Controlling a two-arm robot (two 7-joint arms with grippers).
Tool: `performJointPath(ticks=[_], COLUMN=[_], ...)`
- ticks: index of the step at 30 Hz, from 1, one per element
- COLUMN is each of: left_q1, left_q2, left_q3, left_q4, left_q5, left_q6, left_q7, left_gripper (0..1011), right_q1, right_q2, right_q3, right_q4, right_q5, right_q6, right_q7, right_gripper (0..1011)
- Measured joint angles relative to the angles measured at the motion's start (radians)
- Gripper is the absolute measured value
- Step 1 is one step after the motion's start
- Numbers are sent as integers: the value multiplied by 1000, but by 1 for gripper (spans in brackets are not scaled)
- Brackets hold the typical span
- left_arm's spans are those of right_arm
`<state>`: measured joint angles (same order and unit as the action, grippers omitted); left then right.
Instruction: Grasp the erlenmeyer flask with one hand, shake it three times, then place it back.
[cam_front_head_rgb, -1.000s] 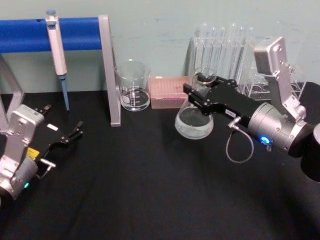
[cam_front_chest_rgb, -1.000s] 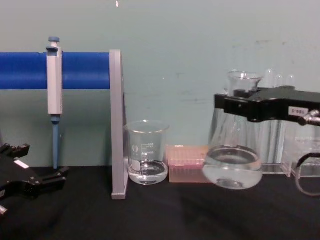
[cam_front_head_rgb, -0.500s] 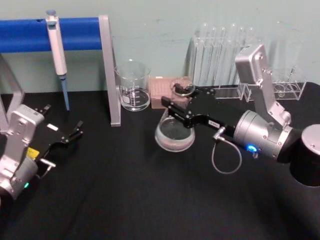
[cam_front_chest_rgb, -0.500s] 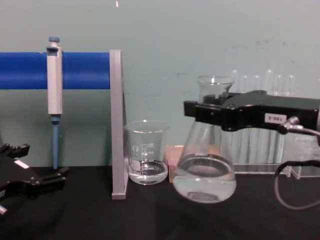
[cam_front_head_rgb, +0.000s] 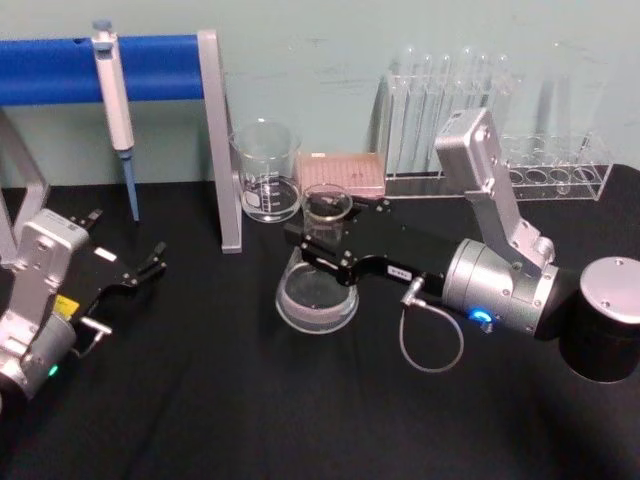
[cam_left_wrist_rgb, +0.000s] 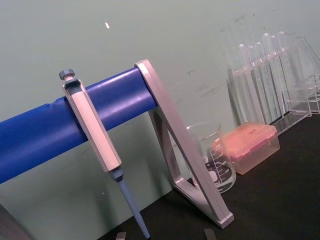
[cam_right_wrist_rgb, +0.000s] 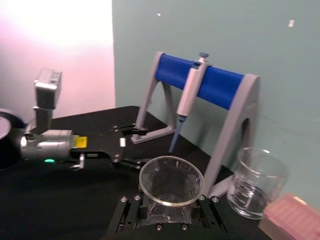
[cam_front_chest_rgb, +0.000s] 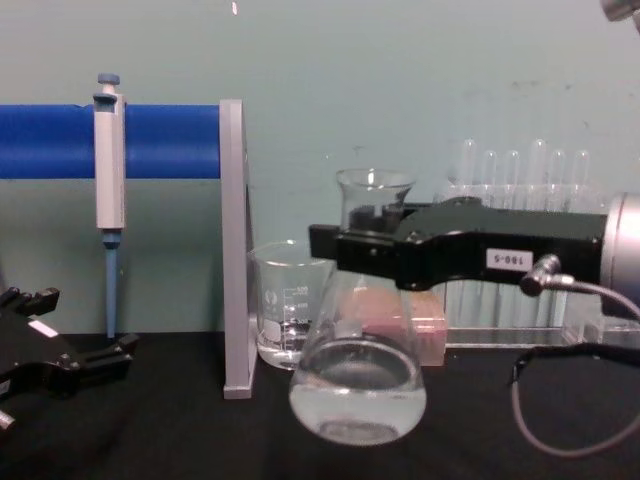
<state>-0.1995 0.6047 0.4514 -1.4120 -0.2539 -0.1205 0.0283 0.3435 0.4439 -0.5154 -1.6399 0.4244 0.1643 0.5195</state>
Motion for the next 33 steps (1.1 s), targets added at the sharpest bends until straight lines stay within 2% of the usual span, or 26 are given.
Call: performJointPath(ticks=[16, 33], left_q1=[0, 0], left_q2=[0, 0], left_q3=[0, 0], left_q4=[0, 0], left_q5=[0, 0], left_q6=[0, 0], left_q7=[0, 0], left_gripper=[1001, 1001], right_q1=[13, 25], right_q2=[23, 39], right_q3=[-66, -92], right_q4=[-14, -15], right_q5=[22, 39], right_q6=[-9, -21], right_q7=[46, 59], right_gripper=[449, 449])
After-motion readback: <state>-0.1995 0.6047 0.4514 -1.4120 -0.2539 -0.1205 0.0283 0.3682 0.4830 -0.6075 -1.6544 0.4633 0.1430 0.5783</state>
